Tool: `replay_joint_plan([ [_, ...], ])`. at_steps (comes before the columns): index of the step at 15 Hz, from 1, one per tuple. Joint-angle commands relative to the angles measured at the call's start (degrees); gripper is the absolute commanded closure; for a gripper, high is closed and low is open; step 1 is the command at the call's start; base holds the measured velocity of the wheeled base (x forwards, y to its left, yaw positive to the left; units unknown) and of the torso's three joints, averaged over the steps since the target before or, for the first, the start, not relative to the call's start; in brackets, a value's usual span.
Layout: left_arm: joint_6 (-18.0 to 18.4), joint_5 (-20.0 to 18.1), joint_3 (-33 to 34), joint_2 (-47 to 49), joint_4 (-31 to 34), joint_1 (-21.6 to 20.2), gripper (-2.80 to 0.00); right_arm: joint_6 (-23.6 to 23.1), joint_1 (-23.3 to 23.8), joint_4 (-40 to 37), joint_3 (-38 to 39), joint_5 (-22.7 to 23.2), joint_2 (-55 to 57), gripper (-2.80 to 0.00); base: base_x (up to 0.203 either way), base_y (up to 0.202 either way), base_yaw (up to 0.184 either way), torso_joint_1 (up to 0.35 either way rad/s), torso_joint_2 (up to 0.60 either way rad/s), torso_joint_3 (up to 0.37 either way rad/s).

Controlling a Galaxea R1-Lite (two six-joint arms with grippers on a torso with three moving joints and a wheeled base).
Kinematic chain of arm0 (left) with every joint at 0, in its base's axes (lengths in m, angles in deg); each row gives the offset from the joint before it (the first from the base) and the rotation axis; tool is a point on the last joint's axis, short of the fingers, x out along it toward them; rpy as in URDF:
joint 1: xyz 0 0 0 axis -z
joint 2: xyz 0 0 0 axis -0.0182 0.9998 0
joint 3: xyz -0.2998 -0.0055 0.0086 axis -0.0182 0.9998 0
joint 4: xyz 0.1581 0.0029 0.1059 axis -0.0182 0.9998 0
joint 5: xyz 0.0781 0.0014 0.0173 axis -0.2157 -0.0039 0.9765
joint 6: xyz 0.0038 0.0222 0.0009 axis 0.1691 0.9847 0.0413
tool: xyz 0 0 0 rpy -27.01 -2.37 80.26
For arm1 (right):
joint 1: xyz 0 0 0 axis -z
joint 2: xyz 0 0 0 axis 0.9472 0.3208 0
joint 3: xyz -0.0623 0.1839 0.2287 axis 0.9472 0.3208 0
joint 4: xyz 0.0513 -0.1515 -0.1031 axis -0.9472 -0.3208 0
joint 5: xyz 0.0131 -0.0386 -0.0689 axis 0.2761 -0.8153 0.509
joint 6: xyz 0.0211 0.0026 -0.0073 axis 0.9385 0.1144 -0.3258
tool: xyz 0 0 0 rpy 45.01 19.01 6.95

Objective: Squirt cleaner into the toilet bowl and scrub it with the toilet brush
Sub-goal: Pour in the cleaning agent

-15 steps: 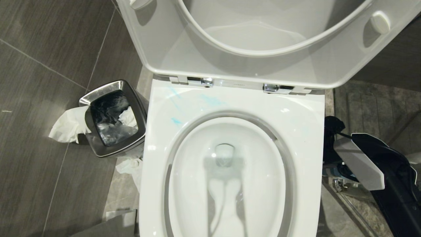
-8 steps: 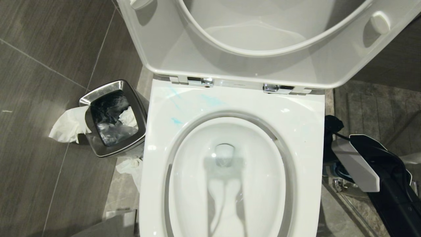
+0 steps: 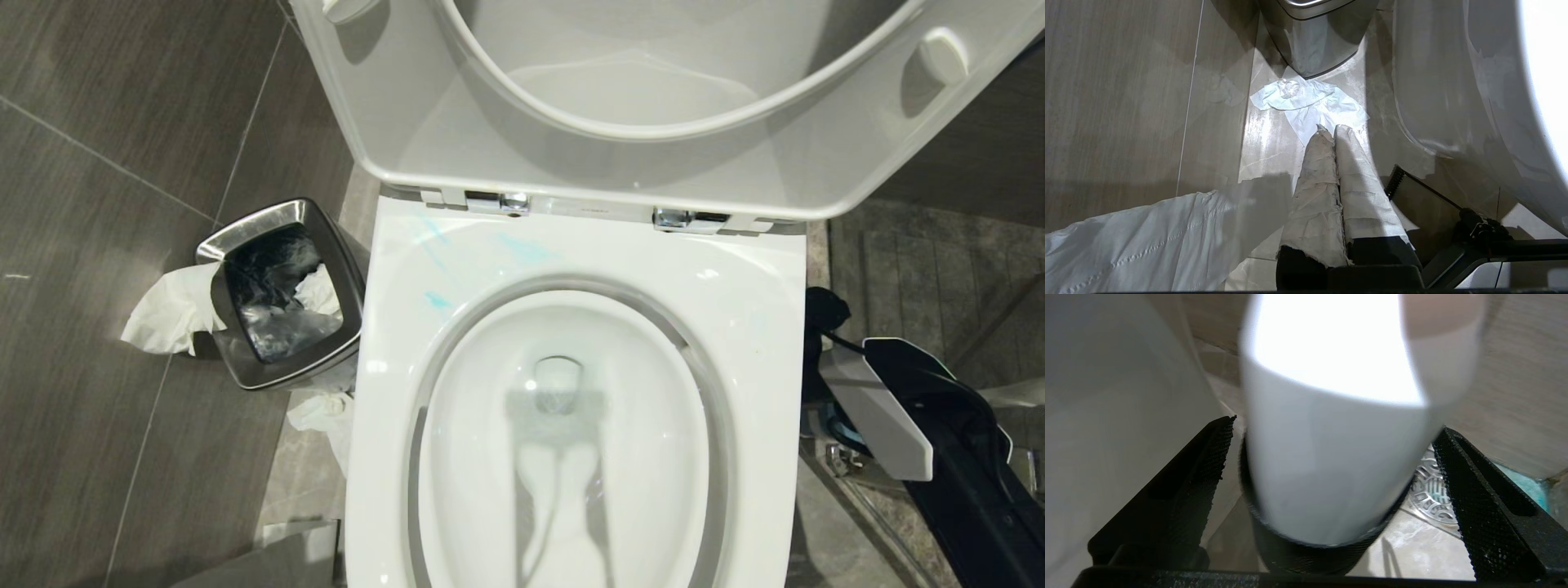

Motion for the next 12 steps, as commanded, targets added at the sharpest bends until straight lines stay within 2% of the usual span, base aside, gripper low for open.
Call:
replay_joint_plan([
  [1, 0.0, 0.0, 0.2, 0.1, 0.0, 0.0, 0.0, -0.1, -0.2, 0.5, -0.4, 0.1, 0.6, -2.8, 0.0, 0.0, 0.0, 0.0, 0.0, 0.0],
  [4, 0.0, 0.0, 0.2, 0.1, 0.0, 0.0, 0.0, -0.1, -0.2, 0.5, -0.5, 0.8, 1.1, -2.8, 0.0, 0.0, 0.0, 0.0, 0.0, 0.0],
  [5, 0.0, 0.0, 0.2, 0.1, 0.0, 0.0, 0.0, 0.0, -0.2, 0.5, -0.5, 0.7, 1.2, 0.0, 0.0, 0.0, 0.0, 0.0, 0.0, 0.0],
  [12, 0.0, 0.0, 0.2, 0.1, 0.0, 0.0, 0.0, 0.1, -0.2, 0.5, -0.5, 0.8, 1.1, 0.0, 0.0, 0.0, 0.0, 0.0, 0.0, 0.0],
])
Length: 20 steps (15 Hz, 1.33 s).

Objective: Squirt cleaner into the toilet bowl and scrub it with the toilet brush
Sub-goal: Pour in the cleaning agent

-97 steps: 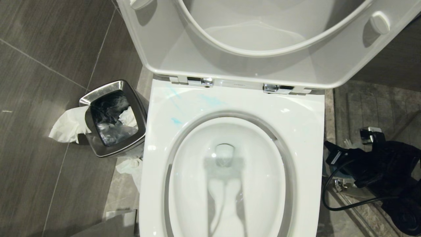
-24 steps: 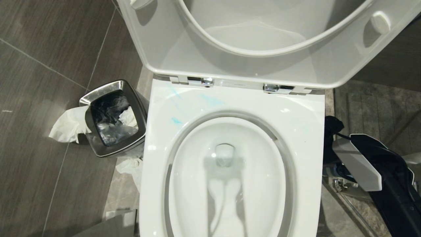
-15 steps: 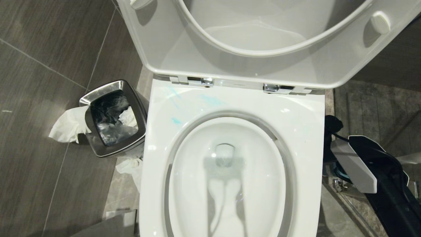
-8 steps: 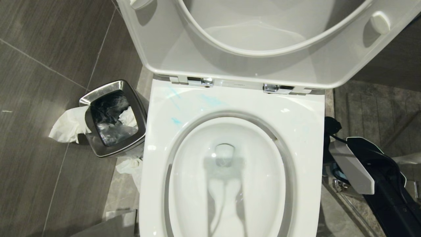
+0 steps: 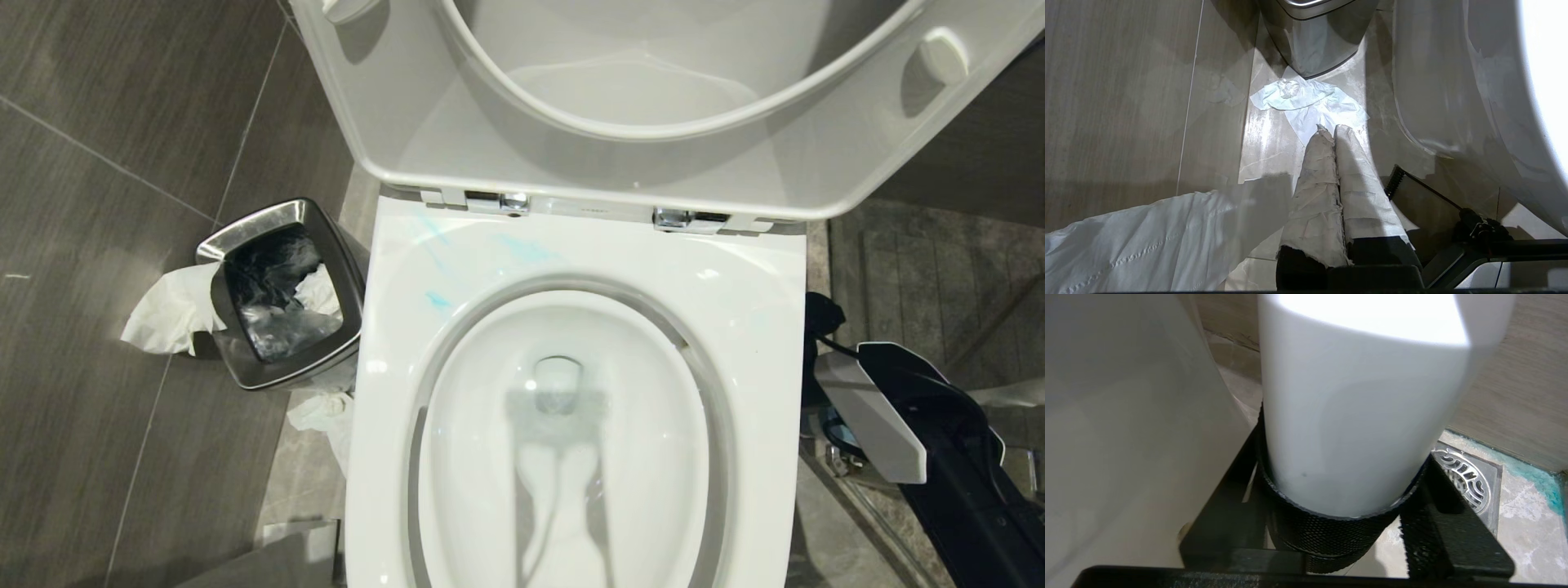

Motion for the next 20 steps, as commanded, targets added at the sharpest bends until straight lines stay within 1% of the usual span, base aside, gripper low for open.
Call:
replay_joint_plan([
  [1, 0.0, 0.0, 0.2, 0.1, 0.0, 0.0, 0.0, 0.0, 0.0, 0.5, 0.1, 0.1, 0.1, 0.0, 0.0, 0.0, 0.0, 0.0, 0.0, 0.0],
  [5, 0.0, 0.0, 0.2, 0.1, 0.0, 0.0, 0.0, 0.2, 0.3, 0.5, 1.3, 0.1, -0.9, 0.0, 0.0, 0.0, 0.0, 0.0, 0.0, 0.0],
  [8, 0.0, 0.0, 0.2, 0.1, 0.0, 0.0, 0.0, 0.2, 0.9, 0.5, 4.3, 0.1, -4.3, 0.0, 0.0, 0.0, 0.0, 0.0, 0.0, 0.0],
  [11, 0.0, 0.0, 0.2, 0.1, 0.0, 0.0, 0.0, 0.3, 3.4, 0.5, 5.6, 0.1, -6.5, 0.0, 0.0, 0.0, 0.0, 0.0, 0.0, 0.0],
  [13, 0.0, 0.0, 0.2, 0.1, 0.0, 0.0, 0.0, 0.7, 4.1, 0.5, 6.8, 0.1, -8.5, 0.0, 0.0, 0.0, 0.0, 0.0, 0.0, 0.0],
  [16, 0.0, 0.0, 0.2, 0.1, 0.0, 0.0, 0.0, 1.7, 4.5, 0.5, 11.4, -0.4, -13.1, 0.0, 0.0, 0.0, 0.0, 0.0, 0.0, 0.0],
  [20, 0.0, 0.0, 0.2, 0.1, 0.0, 0.0, 0.0, 2.3, 5.5, 0.5, 21.0, -0.6, -21.3, 0.0, 0.0, 0.0, 0.0, 0.0, 0.0, 0.0],
])
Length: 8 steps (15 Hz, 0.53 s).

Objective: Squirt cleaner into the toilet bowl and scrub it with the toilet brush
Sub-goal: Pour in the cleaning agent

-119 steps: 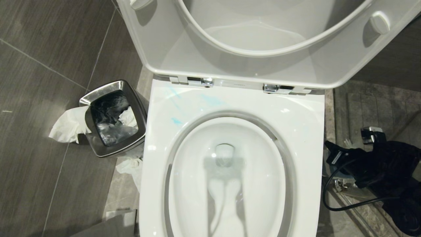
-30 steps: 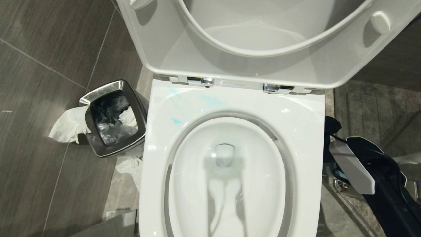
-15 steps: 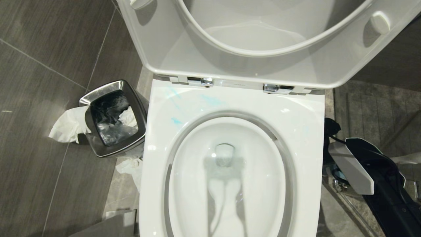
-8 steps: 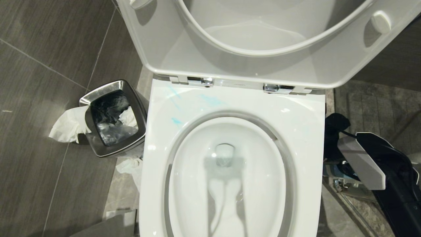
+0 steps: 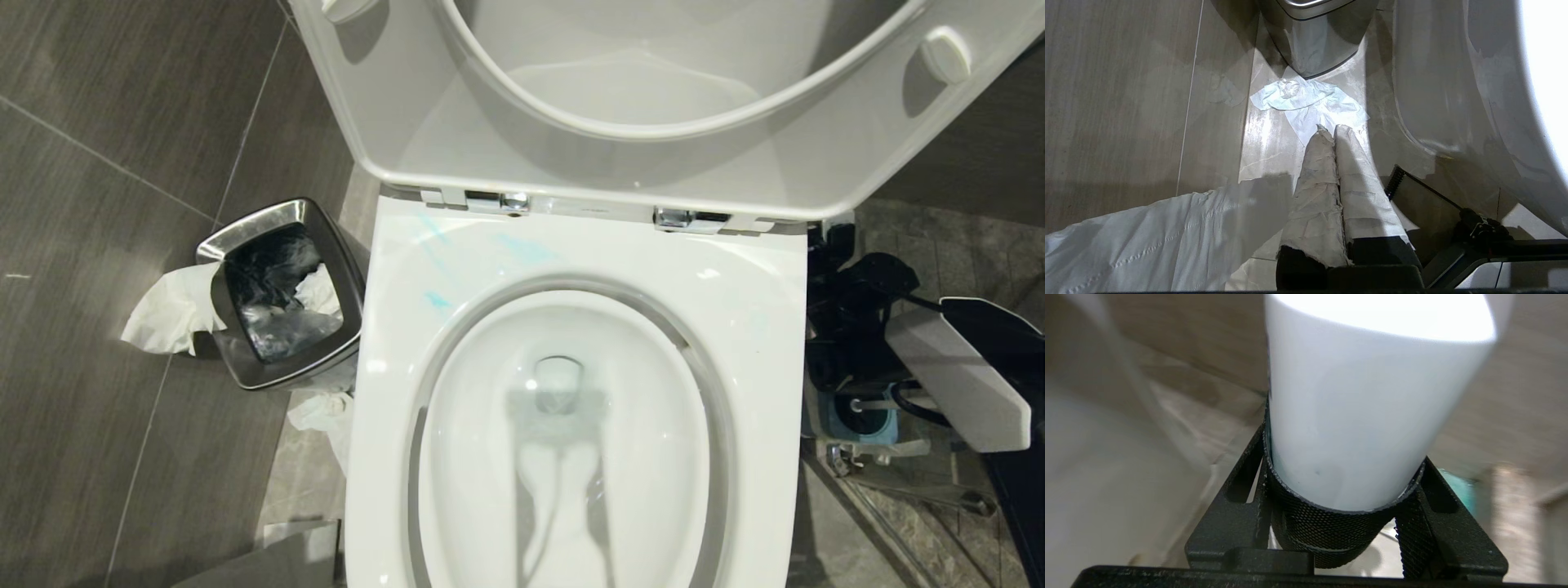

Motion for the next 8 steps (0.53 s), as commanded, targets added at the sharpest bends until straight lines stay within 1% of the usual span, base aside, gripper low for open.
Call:
replay_joint_plan([
  [1, 0.0, 0.0, 0.2, 0.1, 0.0, 0.0, 0.0, 0.2, 0.7, 0.5, 7.1, 0.0, -8.0, 0.0, 0.0, 0.0, 0.0, 0.0, 0.0, 0.0],
  [5, 0.0, 0.0, 0.2, 0.1, 0.0, 0.0, 0.0, 0.7, 2.4, 0.5, 20.3, 0.0, -21.6, 0.0, 0.0, 0.0, 0.0, 0.0, 0.0, 0.0],
  [8, 0.0, 0.0, 0.2, 0.1, 0.0, 0.0, 0.0, 2.4, 2.9, 0.5, 31.4, 0.0, -32.6, 0.0, 0.0, 0.0, 0.0, 0.0, 0.0, 0.0],
])
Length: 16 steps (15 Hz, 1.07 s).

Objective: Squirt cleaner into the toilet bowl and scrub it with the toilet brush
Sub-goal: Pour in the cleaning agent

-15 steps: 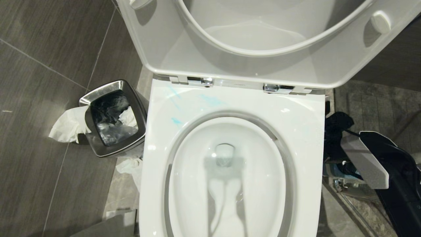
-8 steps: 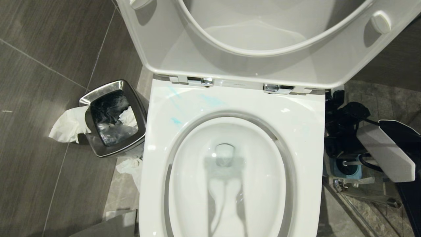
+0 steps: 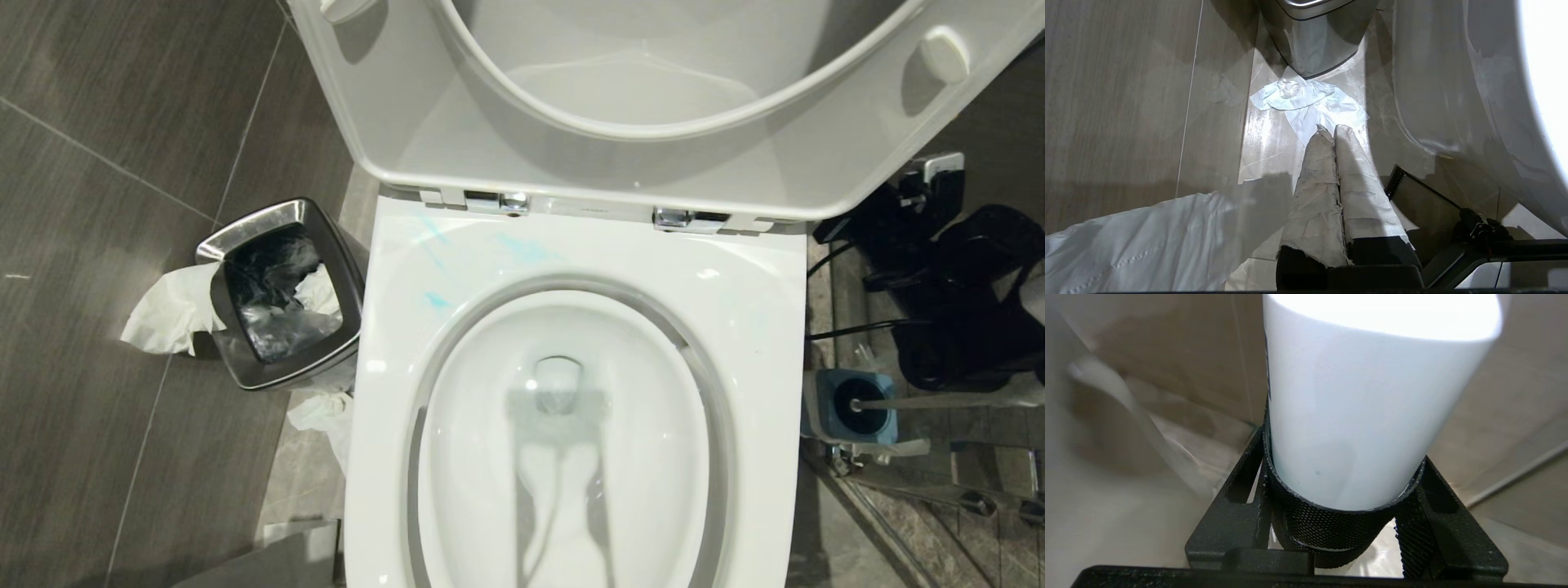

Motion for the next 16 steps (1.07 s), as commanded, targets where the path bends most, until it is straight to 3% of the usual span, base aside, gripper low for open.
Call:
replay_joint_plan([
  [1, 0.0, 0.0, 0.2, 0.1, 0.0, 0.0, 0.0, 0.5, 0.3, 0.4, 9.6, 0.2, -12.9, 0.0, 0.0, 0.0, 0.0, 0.0, 0.0, 0.0],
  [8, 0.0, 0.0, 0.2, 0.1, 0.0, 0.0, 0.0, 0.9, 0.4, -6.8, 30.3, 0.7, -37.3, 0.0, 0.0, 0.0, 0.0, 0.0, 0.0, 0.0],
  [16, 0.0, 0.0, 0.2, 0.1, 0.0, 0.0, 0.0, 2.0, 0.4, -37.5, 38.8, 0.8, -67.4, 0.0, 0.0, 0.0, 0.0, 0.0, 0.0, 0.0],
])
